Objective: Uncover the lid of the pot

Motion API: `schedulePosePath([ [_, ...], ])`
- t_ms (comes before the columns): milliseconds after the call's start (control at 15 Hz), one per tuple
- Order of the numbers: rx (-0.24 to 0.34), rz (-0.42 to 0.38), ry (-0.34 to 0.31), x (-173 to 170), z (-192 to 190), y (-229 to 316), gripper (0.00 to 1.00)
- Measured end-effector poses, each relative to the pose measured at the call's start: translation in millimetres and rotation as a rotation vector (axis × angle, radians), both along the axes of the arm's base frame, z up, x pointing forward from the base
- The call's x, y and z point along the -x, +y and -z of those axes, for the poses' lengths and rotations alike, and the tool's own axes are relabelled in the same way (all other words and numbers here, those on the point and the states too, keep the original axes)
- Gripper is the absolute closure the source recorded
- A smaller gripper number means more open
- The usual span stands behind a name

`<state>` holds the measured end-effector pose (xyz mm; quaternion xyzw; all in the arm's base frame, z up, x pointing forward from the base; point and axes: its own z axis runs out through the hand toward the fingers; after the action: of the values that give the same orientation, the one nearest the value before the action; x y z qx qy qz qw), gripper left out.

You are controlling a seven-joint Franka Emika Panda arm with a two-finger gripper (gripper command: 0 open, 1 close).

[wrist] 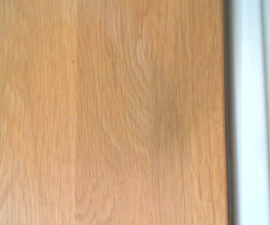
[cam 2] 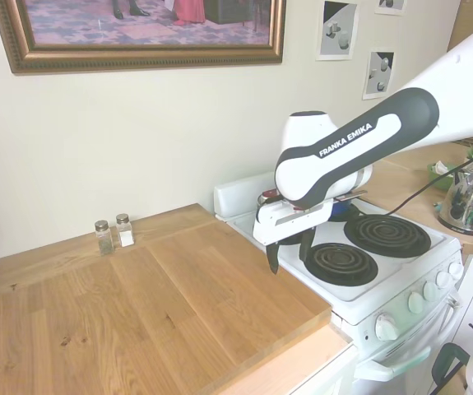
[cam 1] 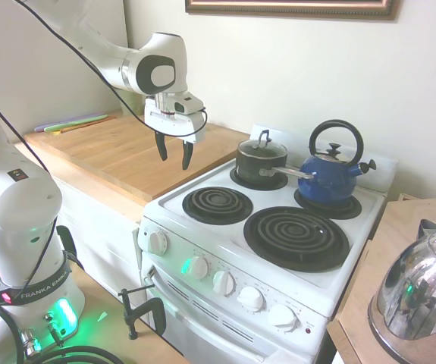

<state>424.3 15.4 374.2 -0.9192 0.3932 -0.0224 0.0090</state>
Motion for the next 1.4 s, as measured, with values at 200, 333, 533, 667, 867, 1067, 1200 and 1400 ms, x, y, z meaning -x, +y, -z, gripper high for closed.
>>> schedulePosePath([
  [200, -0.013, 0.026, -0.013, -2, -4, 0, 0.0],
  [333, -0.016, 0.058, -0.076, -3, -23, -3, 0.0],
  [533, -0.018, 0.125, -0.188, -3, -73, -29, 0.0],
  [667, -0.018, 0.168, -0.246, -7, -107, -54, 0.0],
  [867, -0.019, 0.225, -0.296, -16, -154, -101, 0.0],
  [1067, -0.045, 0.165, -0.25, -35, -176, -149, 0.0],
  [1200, -0.089, 0.092, -0.196, -58, -175, -170, 0.0],
  [1400, -0.113, 0.046, -0.127, -109, -153, -186, 0.0],
])
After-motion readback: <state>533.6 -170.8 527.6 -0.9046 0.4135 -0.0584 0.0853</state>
